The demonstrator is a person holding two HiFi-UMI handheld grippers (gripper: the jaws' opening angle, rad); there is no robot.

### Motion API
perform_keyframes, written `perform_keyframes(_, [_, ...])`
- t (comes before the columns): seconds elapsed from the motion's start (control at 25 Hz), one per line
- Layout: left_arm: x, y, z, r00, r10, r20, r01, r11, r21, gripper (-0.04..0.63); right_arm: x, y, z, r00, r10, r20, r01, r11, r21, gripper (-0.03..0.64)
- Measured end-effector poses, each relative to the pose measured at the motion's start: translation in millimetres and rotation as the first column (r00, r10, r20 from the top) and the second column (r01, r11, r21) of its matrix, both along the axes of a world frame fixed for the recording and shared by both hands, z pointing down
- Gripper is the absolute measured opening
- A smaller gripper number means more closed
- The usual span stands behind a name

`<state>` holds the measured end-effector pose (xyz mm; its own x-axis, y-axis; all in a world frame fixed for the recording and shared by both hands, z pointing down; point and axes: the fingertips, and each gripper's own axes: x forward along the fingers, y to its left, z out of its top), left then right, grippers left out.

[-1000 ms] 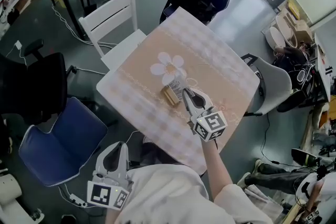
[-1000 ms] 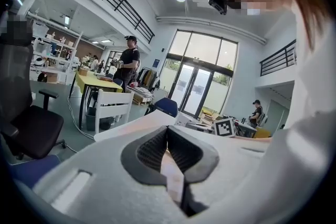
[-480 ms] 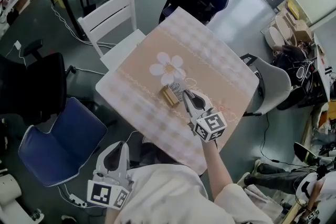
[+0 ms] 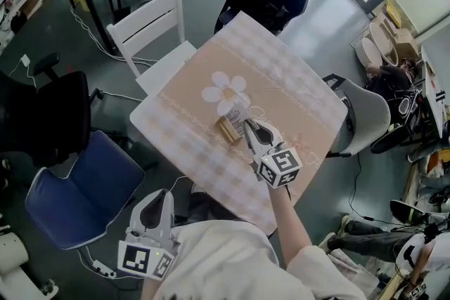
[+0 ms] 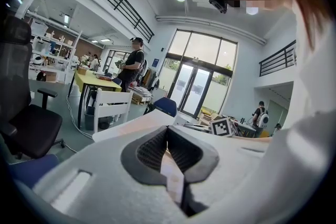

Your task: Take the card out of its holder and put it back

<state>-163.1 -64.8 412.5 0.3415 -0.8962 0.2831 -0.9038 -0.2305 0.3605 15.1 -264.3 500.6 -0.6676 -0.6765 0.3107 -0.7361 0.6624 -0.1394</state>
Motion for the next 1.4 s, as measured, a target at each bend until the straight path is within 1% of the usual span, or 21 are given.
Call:
perform_keyframes(0.2, [1,0,0,1.000,0.000,-0.002,0.000,1.000,0.001,0.002,2,1,0,1.000,0.013,-0.003,-0.013,1.000,-0.021,0.015])
perform_keyframes(0.56, [1,0,0,1.000,0.001,-0.003,-0.001,1.000,0.002,0.002,-1,1,7,0.999,-0.003,-0.035,0.002,0.999,-0.036,0.015])
perform_keyframes(1.4, [3,-2,0,1.000,0.000,0.000,0.000,1.000,0.001,0.002,-3,1,26,0.999,-0.008,-0.039,0.006,0.998,-0.058,0.015])
